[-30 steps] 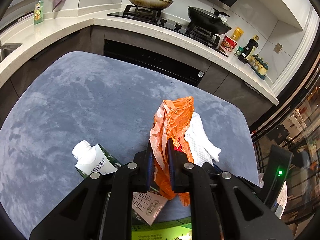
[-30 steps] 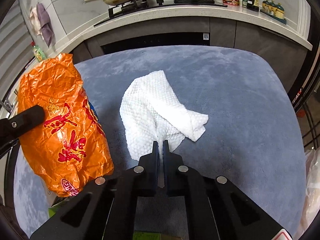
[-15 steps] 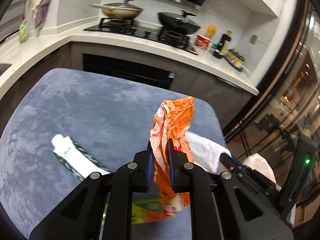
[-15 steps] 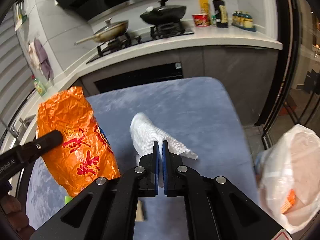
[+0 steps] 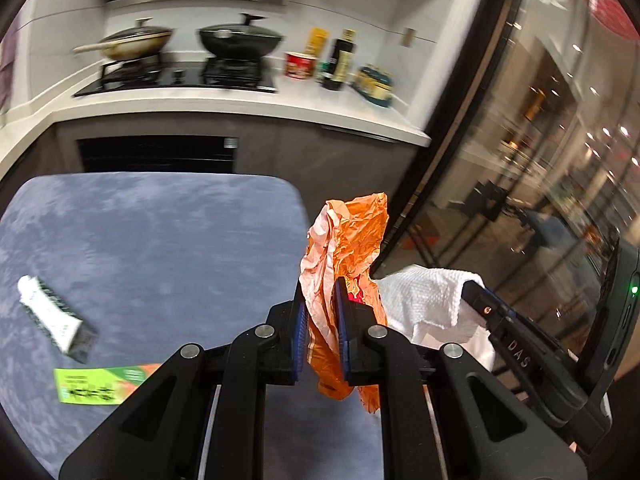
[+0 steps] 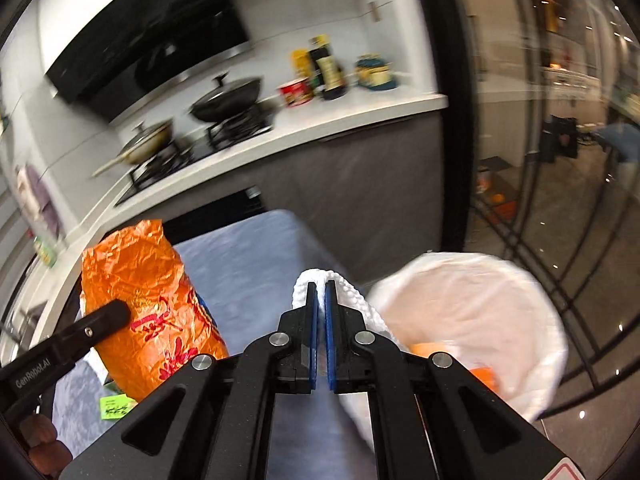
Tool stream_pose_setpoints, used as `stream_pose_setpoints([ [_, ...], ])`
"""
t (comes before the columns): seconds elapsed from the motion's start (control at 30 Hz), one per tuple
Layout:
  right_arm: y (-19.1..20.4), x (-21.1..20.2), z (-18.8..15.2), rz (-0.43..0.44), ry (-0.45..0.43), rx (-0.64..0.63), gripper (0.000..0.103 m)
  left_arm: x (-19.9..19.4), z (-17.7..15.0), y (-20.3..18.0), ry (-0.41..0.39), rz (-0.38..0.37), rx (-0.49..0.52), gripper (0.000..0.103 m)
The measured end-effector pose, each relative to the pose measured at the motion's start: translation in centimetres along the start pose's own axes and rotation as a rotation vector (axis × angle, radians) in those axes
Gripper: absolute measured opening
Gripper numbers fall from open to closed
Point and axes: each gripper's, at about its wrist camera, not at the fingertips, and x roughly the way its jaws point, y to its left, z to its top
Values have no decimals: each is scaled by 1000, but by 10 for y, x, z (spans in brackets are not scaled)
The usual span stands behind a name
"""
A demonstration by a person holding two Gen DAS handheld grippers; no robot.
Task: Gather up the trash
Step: 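Carry the orange bag with the left tool while the right tool carries the towel over the bin, then open both tools to drop the orange bag and towel into the bin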
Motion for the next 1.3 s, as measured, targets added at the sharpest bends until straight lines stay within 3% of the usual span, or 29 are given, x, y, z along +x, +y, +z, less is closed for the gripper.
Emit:
stream_pose_setpoints([
  [0.23,-65,-18,-7,-69,-5,73,4,26,-15,-68,50,-57,80,13],
  [0.43,-102,-14,-25,-98,35,123,4,49,-30,-102,102,-64,135,13],
  [0.93,-118,-10,-41,-112,55,163,8,73,-44,-126,155,-58,173,17],
  [1.03,-119,-10,-39,-115,46,165,9,74,-43,-129,157,-59,174,26],
  [1.1,-119,-11,-38,-116,41,170,14,74,-43,-129,152,-53,171,39],
  [1.17,-120,-13,-38,-121,31,174,24,74,-43,-129,142,-51,167,42],
  [1.3,-118,-17,-38,-119,19,174,27,73,-43,-129,139,-46,171,43],
])
